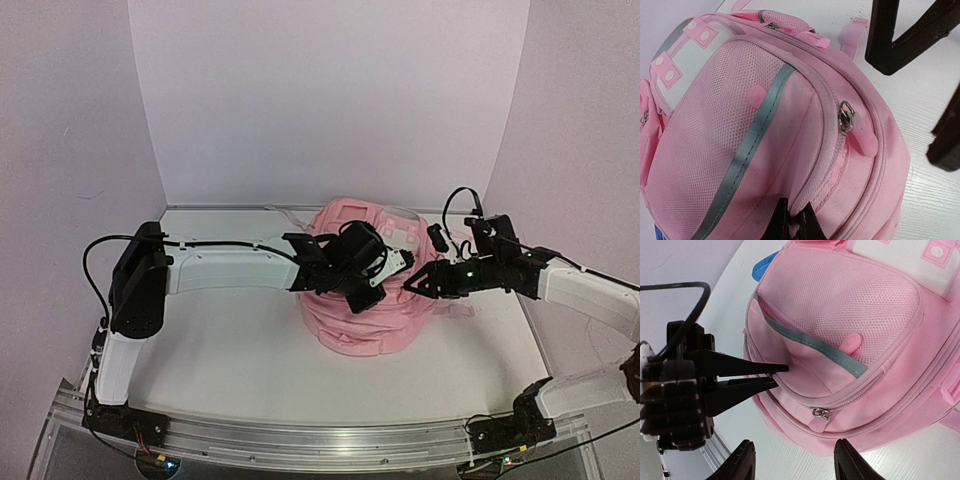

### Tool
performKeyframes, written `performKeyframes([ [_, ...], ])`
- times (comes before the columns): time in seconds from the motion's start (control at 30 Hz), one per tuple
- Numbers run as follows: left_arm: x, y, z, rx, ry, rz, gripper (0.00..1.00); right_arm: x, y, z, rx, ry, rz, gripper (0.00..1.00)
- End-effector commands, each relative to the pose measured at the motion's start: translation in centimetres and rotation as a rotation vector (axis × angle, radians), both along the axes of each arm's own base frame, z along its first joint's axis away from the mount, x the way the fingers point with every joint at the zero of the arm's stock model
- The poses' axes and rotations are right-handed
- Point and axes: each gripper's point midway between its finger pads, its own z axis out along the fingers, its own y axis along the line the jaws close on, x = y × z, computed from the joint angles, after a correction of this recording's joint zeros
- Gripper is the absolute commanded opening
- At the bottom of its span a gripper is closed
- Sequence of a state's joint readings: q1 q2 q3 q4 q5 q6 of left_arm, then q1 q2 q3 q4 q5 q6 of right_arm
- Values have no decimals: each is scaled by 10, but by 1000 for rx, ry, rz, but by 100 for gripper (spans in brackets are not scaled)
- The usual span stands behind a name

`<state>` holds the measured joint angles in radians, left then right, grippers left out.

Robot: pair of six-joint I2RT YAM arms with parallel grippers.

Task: Pack the student bag
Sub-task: Zip the student bag at the center of the board.

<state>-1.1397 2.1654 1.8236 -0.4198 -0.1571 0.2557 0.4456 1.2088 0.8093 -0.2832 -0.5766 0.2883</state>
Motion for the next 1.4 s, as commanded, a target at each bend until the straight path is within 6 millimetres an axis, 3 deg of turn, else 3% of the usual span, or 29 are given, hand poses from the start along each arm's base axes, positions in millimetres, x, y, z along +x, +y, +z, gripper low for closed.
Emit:
performKeyframes([
  [0.0, -8, -19, 48, -157, 4, -17, 0, 13, 2, -13, -38, 16, -19, 53],
  [0.47, -8, -18, 48, -163, 12, -2, 0, 27, 18, -39, 12, 57, -41, 42],
  [0.67, -7, -16, 51, -171, 6, 7, 0, 27, 14, -58, -45, 69, -34, 40],
  [0.8, -7, -11, 51, -171, 5, 17, 0, 15, 9, -60, -88, 60, 10, 22],
  [0.93, -6, -3, 48, -170, 19, 36, 0, 7, -2, -54, -172, 30, 56, 4],
  [1.0, -7, 3, 48, -167, 23, 43, 0, 8, -9, -47, -218, -1, 66, 0],
  [1.2, -7, 17, 42, -138, 30, 59, 0, 12, -18, -19, -261, -47, 100, 0],
  [1.37, -7, 24, 36, -108, 26, 64, 0, 11, -30, -26, -378, -34, 175, 0],
])
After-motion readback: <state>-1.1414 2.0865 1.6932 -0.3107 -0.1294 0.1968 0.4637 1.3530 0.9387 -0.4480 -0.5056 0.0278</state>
